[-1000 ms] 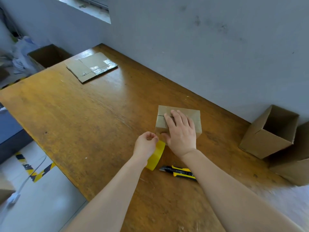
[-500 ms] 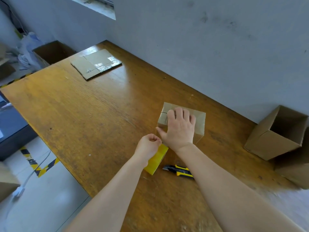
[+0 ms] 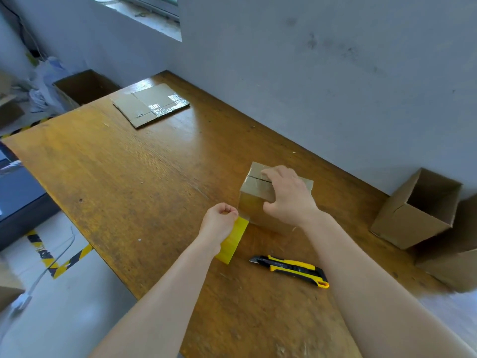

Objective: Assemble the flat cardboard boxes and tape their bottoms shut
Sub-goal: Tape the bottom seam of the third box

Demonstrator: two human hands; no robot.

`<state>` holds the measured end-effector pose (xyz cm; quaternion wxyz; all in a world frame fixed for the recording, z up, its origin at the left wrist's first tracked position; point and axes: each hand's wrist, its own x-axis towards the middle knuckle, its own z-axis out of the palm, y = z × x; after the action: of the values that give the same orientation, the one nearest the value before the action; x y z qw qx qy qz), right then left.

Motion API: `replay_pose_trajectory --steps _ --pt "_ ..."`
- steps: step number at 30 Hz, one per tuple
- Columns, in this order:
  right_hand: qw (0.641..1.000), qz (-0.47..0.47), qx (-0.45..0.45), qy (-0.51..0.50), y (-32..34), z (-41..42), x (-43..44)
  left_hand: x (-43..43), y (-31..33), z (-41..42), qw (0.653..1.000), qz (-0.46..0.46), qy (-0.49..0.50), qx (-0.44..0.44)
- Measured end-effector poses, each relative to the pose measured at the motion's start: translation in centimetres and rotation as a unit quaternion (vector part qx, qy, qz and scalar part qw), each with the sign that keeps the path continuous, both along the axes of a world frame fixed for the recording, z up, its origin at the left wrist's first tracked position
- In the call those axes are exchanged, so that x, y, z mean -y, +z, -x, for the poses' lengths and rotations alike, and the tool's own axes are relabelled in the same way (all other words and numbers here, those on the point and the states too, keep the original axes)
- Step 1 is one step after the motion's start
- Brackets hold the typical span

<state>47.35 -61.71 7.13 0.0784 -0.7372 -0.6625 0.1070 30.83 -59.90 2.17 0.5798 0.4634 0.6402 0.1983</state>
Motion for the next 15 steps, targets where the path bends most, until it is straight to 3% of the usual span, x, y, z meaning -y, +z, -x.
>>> replay_pose_trajectory --steps 4,11,15 --pt "0.992 0.102 0.020 -0.077 -0.6 -1.5 1.5 0.1 1.3 0.4 1.000 0.001 -0.004 0.006" --pt "0.987 0.076 0.079 -0.115 -0.7 0.8 2.7 -0.3 5.0 2.1 0.999 -0.034 -0.030 0.014" --pt "0.988 0.080 0.038 -0.129 -0.4 2.6 3.3 -0.4 7.9 3.5 0.996 -0.083 -0.021 0.014"
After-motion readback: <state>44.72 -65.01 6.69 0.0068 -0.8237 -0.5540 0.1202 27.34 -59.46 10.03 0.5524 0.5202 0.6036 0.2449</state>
